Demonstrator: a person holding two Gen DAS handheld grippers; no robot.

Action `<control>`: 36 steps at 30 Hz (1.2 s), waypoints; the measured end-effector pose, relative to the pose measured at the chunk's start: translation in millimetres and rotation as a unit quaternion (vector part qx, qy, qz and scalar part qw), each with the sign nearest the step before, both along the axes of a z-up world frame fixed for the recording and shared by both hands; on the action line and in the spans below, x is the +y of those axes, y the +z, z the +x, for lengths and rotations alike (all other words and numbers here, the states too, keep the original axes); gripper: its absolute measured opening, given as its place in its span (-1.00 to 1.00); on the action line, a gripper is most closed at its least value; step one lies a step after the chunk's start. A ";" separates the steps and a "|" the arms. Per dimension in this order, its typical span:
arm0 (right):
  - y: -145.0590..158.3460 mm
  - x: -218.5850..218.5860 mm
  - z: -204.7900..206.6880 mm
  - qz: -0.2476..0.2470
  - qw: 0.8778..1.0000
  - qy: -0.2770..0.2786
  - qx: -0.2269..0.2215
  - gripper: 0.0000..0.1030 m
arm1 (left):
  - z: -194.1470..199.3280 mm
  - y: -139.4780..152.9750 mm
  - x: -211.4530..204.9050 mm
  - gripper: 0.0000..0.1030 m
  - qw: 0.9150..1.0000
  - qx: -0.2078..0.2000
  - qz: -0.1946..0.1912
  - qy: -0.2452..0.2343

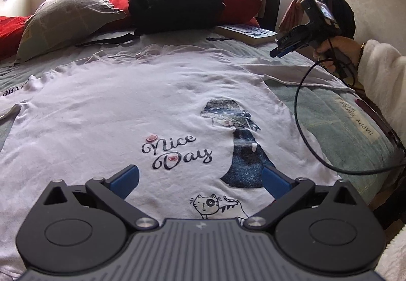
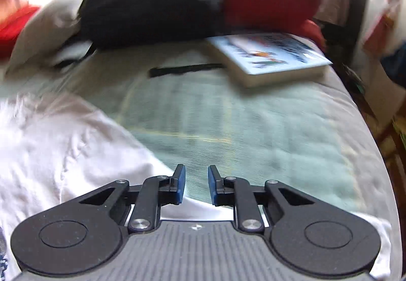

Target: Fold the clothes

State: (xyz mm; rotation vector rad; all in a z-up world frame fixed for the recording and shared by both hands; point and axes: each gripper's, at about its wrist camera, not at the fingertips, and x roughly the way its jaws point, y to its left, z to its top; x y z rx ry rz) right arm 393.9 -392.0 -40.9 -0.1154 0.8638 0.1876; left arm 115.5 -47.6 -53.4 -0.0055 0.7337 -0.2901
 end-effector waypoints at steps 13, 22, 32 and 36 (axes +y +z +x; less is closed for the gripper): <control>-19.2 21.5 -38.3 0.006 0.999 0.044 0.023 -0.69 | 21.4 -7.4 7.4 0.98 1.000 0.016 -0.015 -0.013; -13.9 15.1 -5.0 -0.016 0.999 0.042 -0.007 -0.43 | 18.6 -6.5 13.2 0.98 1.000 0.011 -0.018 -0.011; -19.4 20.8 -7.0 -0.047 0.998 0.044 -0.028 -0.89 | 22.6 -9.5 14.4 0.98 1.000 0.015 -0.020 -0.009; -6.0 21.2 8.8 -0.035 0.998 0.024 -0.051 -0.90 | 22.4 -5.7 19.7 0.98 1.000 0.007 -0.025 0.003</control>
